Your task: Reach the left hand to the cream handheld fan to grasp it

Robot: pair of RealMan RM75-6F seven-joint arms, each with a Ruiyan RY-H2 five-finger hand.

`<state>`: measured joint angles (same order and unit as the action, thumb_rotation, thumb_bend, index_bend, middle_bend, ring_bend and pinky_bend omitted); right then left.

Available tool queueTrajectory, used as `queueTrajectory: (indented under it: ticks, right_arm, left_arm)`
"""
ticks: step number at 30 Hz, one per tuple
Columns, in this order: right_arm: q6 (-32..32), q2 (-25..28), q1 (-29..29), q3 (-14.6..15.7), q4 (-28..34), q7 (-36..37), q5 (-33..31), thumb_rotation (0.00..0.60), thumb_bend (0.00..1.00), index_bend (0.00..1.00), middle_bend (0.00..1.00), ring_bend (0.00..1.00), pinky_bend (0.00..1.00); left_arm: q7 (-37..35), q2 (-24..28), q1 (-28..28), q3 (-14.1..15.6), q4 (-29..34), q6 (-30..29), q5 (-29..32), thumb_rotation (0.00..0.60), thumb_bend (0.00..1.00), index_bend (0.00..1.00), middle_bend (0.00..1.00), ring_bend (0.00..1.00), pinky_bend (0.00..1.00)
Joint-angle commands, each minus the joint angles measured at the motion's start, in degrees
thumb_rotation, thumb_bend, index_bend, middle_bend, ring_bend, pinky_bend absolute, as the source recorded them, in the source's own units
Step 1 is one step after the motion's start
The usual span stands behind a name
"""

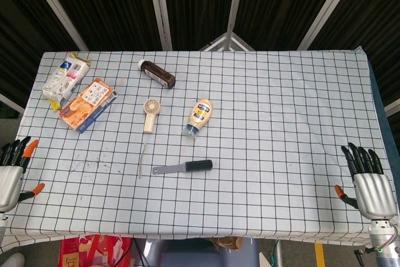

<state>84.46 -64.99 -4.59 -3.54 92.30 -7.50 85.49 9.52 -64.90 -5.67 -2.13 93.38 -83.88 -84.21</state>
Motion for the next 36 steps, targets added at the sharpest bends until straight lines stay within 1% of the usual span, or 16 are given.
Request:
queueTrajectory:
  ticks: [1,3,4,6,7,9,11,12,14,16,18,21,25,27,31,36]
  right_arm:
    - [0.0,0.0,0.0,0.0,0.0,-0.1,0.0,0.600,0.28,0.00,0.00,0.00,0.00]
    - [0.0,0.0,0.0,0.0,0.0,-0.1,0.0,0.600,0.28,0.00,0.00,0.00,0.00]
    - [0.0,0.0,0.0,0.0,0.0,0.0,0.0,0.600,0.28,0.00,0.00,0.00,0.00]
    - [0.1,0.0,0.1,0.0,0.0,0.0,0.1,0.600,0.28,0.00,0.00,0.00,0.00]
    - [0.1,0.0,0.1,0.0,0.0,0.0,0.1,0.600,0.28,0.00,0.00,0.00,0.00]
    - [0.1,0.0,0.1,0.1,0.0,0.1,0.1,0.600,0.28,0.00,0.00,0.00,0.00]
    - [0.1,0.0,0.0,0.1,0.0,0.2,0.2,0.600,0.28,0.00,0.00,0.00,0.00]
    - [0.0,0.0,0.0,0.0,0.0,0.2,0.2,0.600,0.28,0.00,0.00,0.00,0.00]
    - [-0.2,0.0,-0.2,0.0,0.0,0.2,0.2,0.600,0.28,0.00,0.00,0.00,0.00]
    - [-0.3,0.0,-0.3,0.0,0.0,0.2,0.1,0.600,0.28,0.00,0.00,0.00,0.00]
    - [-0.6,0.1,-0.4,-0.1,0.0,0.3,0.0,0.600,0.28,0.00,0.00,0.00,0.00]
    - [-0.9,0.2,-0.5,-0.2,0.0,0.6,-0.2,0.600,0.28,0.00,0.00,0.00,0.00]
    - [-1.5,0.4,-0.8,-0.2,0.0,1.0,-0.4,0.600,0.28,0.00,0.00,0.00,0.00]
    - [-1.6,0.6,-0.8,-0.2,0.0,1.3,-0.4,0.600,0.28,0.00,0.00,0.00,0.00]
    - [-1.6,0.7,-0.8,0.0,-0.1,1.9,-0.1,0.600,0.28,0.00,0.00,0.00,0.00]
    - [-1.7,0.9,-0.9,0.1,-0.4,2.4,0.1,0.600,0.28,0.00,0.00,0.00,0.00]
  left_arm:
    - [0.1,0.0,0.0,0.1,0.1,0.2,0.1,0.600,0.19,0.00,0.00,0.00,0.05]
    - [0.2,0.1,0.0,0.1,0.4,0.4,0.3,0.600,0.19,0.00,0.00,0.00,0.06]
    - [0.3,0.2,-0.1,0.1,0.5,0.5,0.4,0.600,0.19,0.00,0.00,0.00,0.08]
    - [0.8,0.2,-0.2,0.0,0.6,0.8,0.7,0.600,0.19,0.00,0.01,0.02,0.15]
    - [1.1,0.2,-0.4,-0.1,0.7,1.0,0.8,0.600,0.19,0.00,0.04,0.05,0.20]
    - [2.5,0.1,-1.1,-0.6,1.3,1.8,1.3,0.600,0.21,0.00,0.19,0.19,0.35]
    - [4.3,-0.2,-2.2,-1.2,1.8,3.0,1.7,0.600,0.29,0.00,0.45,0.42,0.53]
    - [5.5,-0.5,-3.0,-1.6,2.2,3.9,2.0,0.600,0.34,0.00,0.56,0.51,0.60]
    - [8.8,-1.6,-5.4,-2.9,3.2,6.8,3.7,0.600,0.44,0.00,0.69,0.62,0.68]
    - [11.8,-2.8,-7.8,-4.0,4.3,10.1,6.1,0.600,0.52,0.00,0.76,0.67,0.73]
    - [16.4,-4.7,-11.0,-5.5,5.3,14.5,9.8,0.600,0.57,0.00,0.80,0.71,0.75]
    - [21.6,-7.5,-14.9,-7.4,5.7,18.8,14.8,0.600,0.64,0.00,0.84,0.75,0.78]
    - [28.7,-12.4,-20.5,-10.0,4.5,23.2,23.2,0.600,0.68,0.00,0.87,0.77,0.80]
    - [32.3,-15.1,-23.2,-11.0,3.2,24.4,27.6,0.600,0.68,0.00,0.87,0.77,0.80]
    - [38.4,-19.3,-27.7,-12.1,0.5,25.0,33.8,0.600,0.70,0.00,0.88,0.77,0.81]
    - [44.0,-23.6,-32.5,-13.1,-3.0,24.9,40.3,0.600,0.71,0.01,0.88,0.78,0.81]
